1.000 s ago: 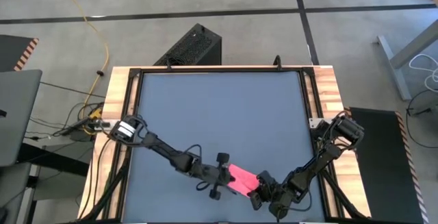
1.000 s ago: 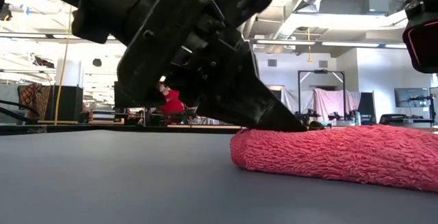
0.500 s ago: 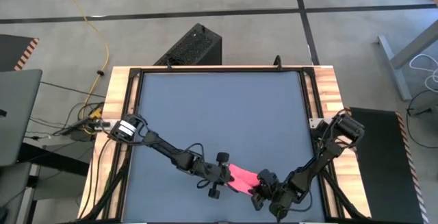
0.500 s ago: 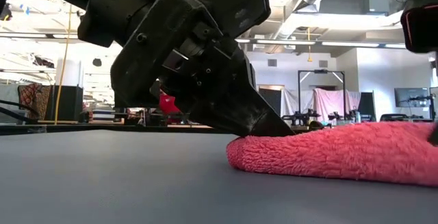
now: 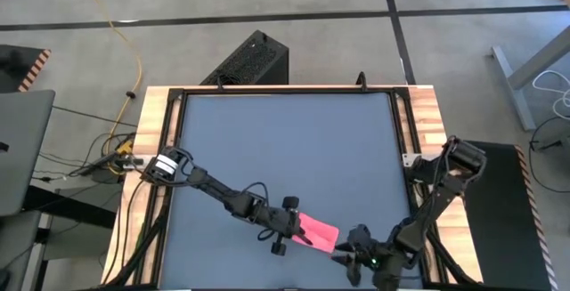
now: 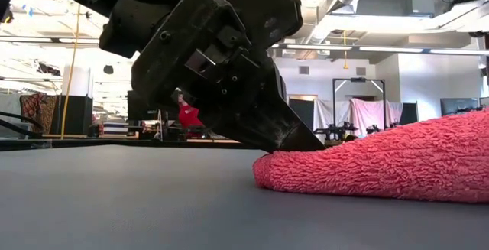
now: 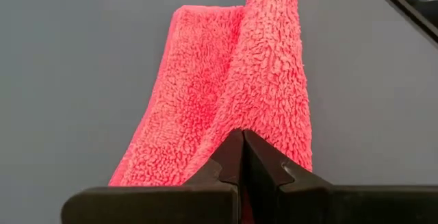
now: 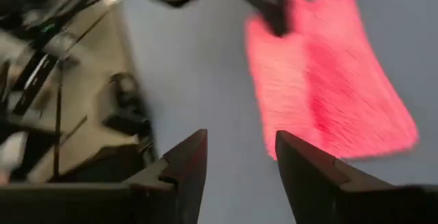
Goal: Roll towel
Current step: Roll the microfiber towel
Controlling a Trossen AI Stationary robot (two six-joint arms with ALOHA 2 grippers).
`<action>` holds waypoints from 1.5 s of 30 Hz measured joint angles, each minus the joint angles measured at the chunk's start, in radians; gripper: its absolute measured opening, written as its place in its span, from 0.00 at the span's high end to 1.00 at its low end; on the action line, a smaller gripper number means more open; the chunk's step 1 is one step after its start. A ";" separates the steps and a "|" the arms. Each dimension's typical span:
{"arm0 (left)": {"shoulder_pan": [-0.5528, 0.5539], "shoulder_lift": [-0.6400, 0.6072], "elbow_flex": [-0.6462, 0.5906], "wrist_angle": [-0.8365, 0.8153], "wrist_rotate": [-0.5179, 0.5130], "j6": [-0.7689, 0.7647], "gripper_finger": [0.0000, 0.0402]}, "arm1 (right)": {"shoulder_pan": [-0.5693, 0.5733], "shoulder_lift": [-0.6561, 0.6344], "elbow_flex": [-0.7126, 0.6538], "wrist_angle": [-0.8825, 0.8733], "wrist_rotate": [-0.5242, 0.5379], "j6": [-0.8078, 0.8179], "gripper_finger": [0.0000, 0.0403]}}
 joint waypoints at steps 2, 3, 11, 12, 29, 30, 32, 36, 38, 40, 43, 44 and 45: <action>0.005 0.000 0.000 0.000 0.009 -0.002 1.00 | 0.022 0.001 0.000 0.056 0.044 -0.129 0.50; 0.006 0.000 0.000 0.000 0.011 -0.005 1.00 | 0.031 0.005 0.001 0.089 0.065 -0.200 0.50; 0.007 0.000 0.000 -0.008 0.030 -0.018 1.00 | 0.017 0.140 0.080 0.192 0.114 -0.816 0.53; 0.008 0.000 0.000 -0.010 0.033 -0.019 1.00 | 0.012 0.159 0.103 0.158 0.114 -0.853 0.53; 0.010 -0.002 0.000 -0.027 0.050 -0.023 1.00 | -0.015 0.412 0.462 -0.501 0.119 -0.731 0.54; 0.010 -0.001 0.000 -0.027 0.050 -0.023 1.00 | -0.015 0.413 0.473 -0.501 0.132 -0.739 0.54; 0.012 -0.001 0.000 -0.026 0.052 -0.023 1.00 | -0.010 0.407 0.497 -0.503 0.161 -0.762 0.54; 0.015 -0.001 0.000 -0.023 0.059 -0.023 1.00 | -0.006 0.401 0.548 -0.576 0.194 -0.785 0.54; 0.015 -0.001 0.000 -0.020 0.059 -0.023 1.00 | -0.010 0.401 0.553 -0.604 0.185 -0.784 0.54; 0.015 -0.001 0.000 -0.019 0.059 -0.023 1.00 | -0.023 0.405 0.552 -0.630 0.169 -0.765 0.54; 0.015 0.000 0.000 -0.018 0.059 -0.023 1.00 | -0.044 0.408 0.552 -0.691 0.160 -0.702 0.54; 0.015 0.000 0.000 -0.018 0.060 -0.023 1.00 | -0.051 0.409 0.552 -0.704 0.154 -0.682 0.54; 0.015 0.000 0.000 -0.018 0.061 -0.023 1.00 | -0.056 0.409 0.552 -0.711 0.140 -0.669 0.54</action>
